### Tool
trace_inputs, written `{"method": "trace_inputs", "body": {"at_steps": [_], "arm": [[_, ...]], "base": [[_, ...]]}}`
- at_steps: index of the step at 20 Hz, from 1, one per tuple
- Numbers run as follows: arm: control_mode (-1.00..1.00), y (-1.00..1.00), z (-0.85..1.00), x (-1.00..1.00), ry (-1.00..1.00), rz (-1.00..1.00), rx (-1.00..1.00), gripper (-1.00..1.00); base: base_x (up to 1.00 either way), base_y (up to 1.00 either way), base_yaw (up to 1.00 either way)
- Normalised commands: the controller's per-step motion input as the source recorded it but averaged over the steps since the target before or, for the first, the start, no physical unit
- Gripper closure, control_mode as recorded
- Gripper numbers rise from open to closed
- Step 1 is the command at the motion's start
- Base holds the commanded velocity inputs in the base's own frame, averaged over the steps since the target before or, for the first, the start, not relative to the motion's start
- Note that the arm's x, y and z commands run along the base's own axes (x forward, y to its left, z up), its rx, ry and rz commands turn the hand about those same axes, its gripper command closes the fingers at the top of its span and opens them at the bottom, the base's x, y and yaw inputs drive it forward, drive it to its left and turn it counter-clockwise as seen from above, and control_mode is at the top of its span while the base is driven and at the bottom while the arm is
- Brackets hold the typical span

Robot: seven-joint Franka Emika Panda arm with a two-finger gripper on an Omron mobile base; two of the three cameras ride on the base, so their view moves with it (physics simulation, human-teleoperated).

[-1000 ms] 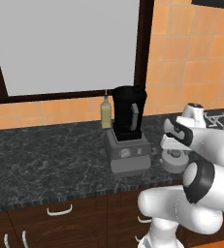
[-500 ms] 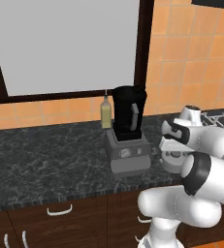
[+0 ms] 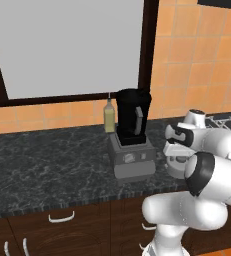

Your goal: Close the lid blender by securely placing the lid on top.

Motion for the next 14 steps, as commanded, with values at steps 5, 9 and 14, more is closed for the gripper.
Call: {"method": "trace_inputs", "body": {"at_steps": [5, 9, 14], "arm": [[-1.0, 0.05, -0.29, 0.01, 0.0, 0.0, -0.01, -1.0], [-1.0, 0.26, -0.5, 0.0, 0.0, 0.0, -0.03, 1.0], [-1.0, 0.15, -0.01, 0.0, 0.02, 0.0, 0.0, 1.0]], "base": [[0.0, 0.0, 0.0], [0.0, 0.0, 0.0], [0.0, 0.0, 0.0]]}}
